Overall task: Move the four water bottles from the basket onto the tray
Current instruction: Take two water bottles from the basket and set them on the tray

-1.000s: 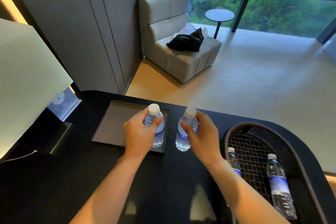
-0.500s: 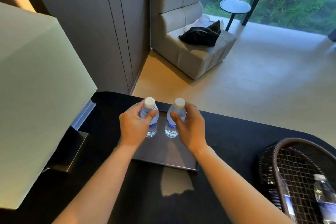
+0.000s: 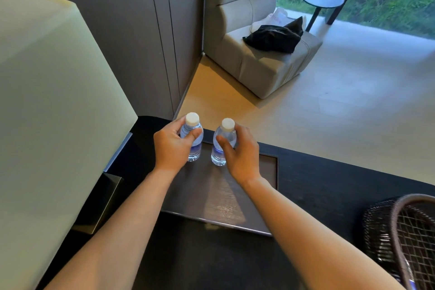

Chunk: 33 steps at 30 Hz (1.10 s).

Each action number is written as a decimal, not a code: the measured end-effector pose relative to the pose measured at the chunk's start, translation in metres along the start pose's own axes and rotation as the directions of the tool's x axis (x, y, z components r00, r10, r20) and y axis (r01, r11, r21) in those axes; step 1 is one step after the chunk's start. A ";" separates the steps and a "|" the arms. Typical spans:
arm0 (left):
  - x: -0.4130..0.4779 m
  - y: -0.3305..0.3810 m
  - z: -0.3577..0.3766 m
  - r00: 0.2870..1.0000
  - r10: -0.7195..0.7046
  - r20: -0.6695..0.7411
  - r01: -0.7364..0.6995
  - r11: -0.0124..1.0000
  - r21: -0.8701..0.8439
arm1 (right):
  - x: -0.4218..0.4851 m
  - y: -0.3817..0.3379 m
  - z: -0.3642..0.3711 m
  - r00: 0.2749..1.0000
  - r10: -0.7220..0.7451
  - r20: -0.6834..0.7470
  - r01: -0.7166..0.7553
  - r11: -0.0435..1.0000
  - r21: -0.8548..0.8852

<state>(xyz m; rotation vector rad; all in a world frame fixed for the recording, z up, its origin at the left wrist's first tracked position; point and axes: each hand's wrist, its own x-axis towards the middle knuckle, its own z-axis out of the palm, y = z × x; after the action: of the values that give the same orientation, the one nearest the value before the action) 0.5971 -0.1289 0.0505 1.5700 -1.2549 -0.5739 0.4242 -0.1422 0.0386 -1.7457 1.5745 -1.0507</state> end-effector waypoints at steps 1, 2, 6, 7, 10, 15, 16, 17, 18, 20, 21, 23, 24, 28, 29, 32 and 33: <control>0.002 -0.003 0.000 1.000 -0.005 0.004 0.005 1.000 -0.002 | 0.002 0.000 0.003 1.000 0.000 0.002 0.000 1.000 0.000; 0.004 -0.006 -0.001 1.000 -0.010 0.008 0.010 1.000 -0.003 | 0.003 0.000 0.006 1.000 0.000 0.006 0.000 1.000 0.001; 0.008 -0.014 -0.004 0.999 -0.033 0.022 0.033 0.999 -0.020 | 0.009 -0.001 0.019 1.000 -0.015 0.017 0.015 1.000 0.022; 0.008 -0.015 -0.004 0.999 -0.037 0.025 0.037 0.999 -0.027 | 0.010 -0.001 0.023 1.000 -0.018 0.016 0.018 0.999 0.031; 0.010 -0.016 -0.005 0.999 -0.031 0.031 0.032 0.998 -0.053 | 0.013 0.001 0.033 1.000 -0.022 0.010 0.022 0.998 0.055; 0.010 -0.019 -0.004 0.999 -0.026 0.026 0.028 0.996 -0.085 | 0.016 0.003 0.039 0.999 -0.052 -0.004 0.052 0.997 0.062; 0.011 -0.021 -0.004 0.999 -0.038 0.027 0.041 0.994 -0.099 | 0.016 0.003 0.039 0.999 -0.054 -0.007 0.054 0.997 0.062; 0.012 -0.022 -0.005 0.998 -0.051 0.035 0.055 0.992 -0.115 | 0.016 0.003 0.039 0.998 -0.056 -0.006 0.056 0.996 0.063; 0.013 -0.023 -0.005 0.997 -0.063 0.046 0.068 0.989 -0.130 | 0.016 0.004 0.039 0.998 -0.061 0.000 0.061 0.996 0.064; 0.014 -0.025 -0.006 0.995 -0.077 0.070 0.087 0.985 -0.148 | 0.015 0.005 0.038 0.997 -0.075 0.015 0.074 0.996 0.057; 0.015 -0.025 -0.006 0.994 -0.080 0.078 0.091 0.984 -0.152 | 0.014 0.005 0.038 0.996 -0.082 0.021 0.080 0.995 0.056; 0.014 -0.026 -0.005 0.993 -0.083 0.086 0.096 0.984 -0.153 | 0.013 0.007 0.037 0.996 -0.081 0.026 0.079 0.995 0.064; 0.013 -0.026 -0.005 0.992 -0.084 0.090 0.098 0.983 -0.155 | 0.012 0.007 0.037 0.997 -0.078 0.027 0.076 0.995 0.066; 0.013 -0.029 -0.006 0.990 -0.088 0.107 0.103 0.983 -0.150 | 0.008 0.006 0.036 0.997 -0.069 0.036 0.067 0.996 0.054; 0.013 -0.029 -0.006 0.990 -0.089 0.108 0.105 0.984 -0.145 | 0.008 0.006 0.035 0.997 -0.063 0.039 0.061 0.997 0.054; 0.013 -0.029 -0.007 0.988 -0.097 0.119 0.112 0.986 -0.127 | 0.006 0.006 0.034 0.998 -0.039 0.052 0.036 0.997 0.066; 0.012 -0.029 -0.007 0.987 -0.100 0.125 0.115 0.986 -0.124 | 0.005 0.006 0.034 0.998 -0.031 0.058 0.027 0.998 0.064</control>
<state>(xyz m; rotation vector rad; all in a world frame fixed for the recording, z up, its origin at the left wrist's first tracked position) 0.6194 -0.1386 0.0295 1.5188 -1.1992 -0.8127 0.4490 -0.1517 0.0166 -1.7465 1.4688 -1.0420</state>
